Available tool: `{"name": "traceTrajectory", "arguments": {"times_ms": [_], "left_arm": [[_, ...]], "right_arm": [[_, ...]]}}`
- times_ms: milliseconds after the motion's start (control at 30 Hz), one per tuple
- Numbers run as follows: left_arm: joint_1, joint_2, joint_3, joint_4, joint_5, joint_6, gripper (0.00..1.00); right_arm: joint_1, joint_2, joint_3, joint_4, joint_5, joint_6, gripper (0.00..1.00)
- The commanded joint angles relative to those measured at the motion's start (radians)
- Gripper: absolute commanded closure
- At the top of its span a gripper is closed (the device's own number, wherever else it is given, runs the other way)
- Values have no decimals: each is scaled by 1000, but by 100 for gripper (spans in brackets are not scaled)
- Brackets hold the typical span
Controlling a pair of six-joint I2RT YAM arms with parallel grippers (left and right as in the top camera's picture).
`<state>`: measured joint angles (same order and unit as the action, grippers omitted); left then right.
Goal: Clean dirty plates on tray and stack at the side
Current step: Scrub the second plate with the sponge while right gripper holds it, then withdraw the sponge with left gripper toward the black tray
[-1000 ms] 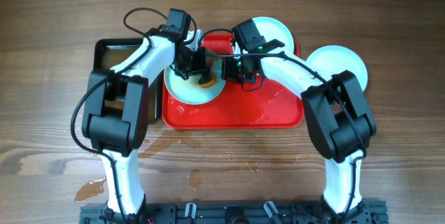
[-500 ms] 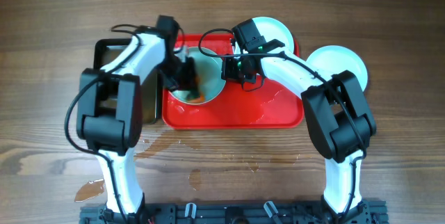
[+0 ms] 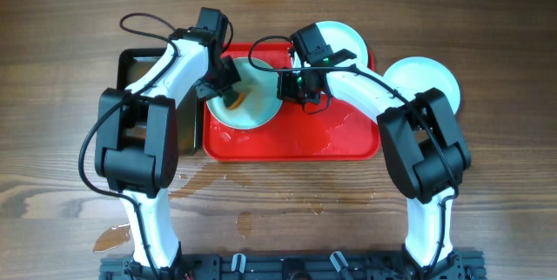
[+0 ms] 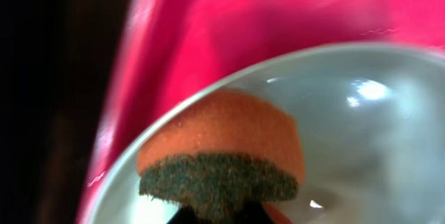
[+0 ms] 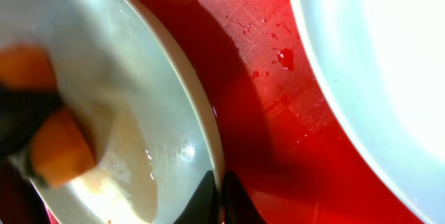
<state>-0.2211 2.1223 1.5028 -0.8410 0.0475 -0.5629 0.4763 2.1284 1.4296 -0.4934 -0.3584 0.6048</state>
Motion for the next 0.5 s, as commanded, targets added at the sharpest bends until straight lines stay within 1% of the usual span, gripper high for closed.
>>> {"name": "traceTrajectory", "arguments": {"times_ms": [0,67,133,167,200,267,333,367,400,433,467], "left_arm": [[-6,83,-63,-110,12,-67,96],[-24,83,-63,-138,178,47,96],[-27,82,-60,-139,384,174,96],[-20,82,-53,-140,435,206,96],[-7,82,-35,-141,459,220,96],[26,81,5,-144,458,220,96],[87,80,93,-179,475,220,96],[108,80,135,-203,508,228,96],[131,78,191,-244,571,287,96],[148,70,245,-288,600,325,96],[158,56,287,-323,595,331,96]], "right_arm": [[1,28,0,10,-25,-4,96],[1,28,0,10,-25,-4,96],[1,28,0,10,-25,-4,96],[1,28,0,10,-25,-4,96],[1,28,0,10,-25,-4,96],[1,28,0,9,-25,-8,96],[1,28,0,8,-25,-12,96],[1,28,0,9,-25,-11,96],[1,28,0,10,-25,-11,96],[1,28,0,10,-25,-11,96],[1,28,0,10,-25,-11,96]]}}
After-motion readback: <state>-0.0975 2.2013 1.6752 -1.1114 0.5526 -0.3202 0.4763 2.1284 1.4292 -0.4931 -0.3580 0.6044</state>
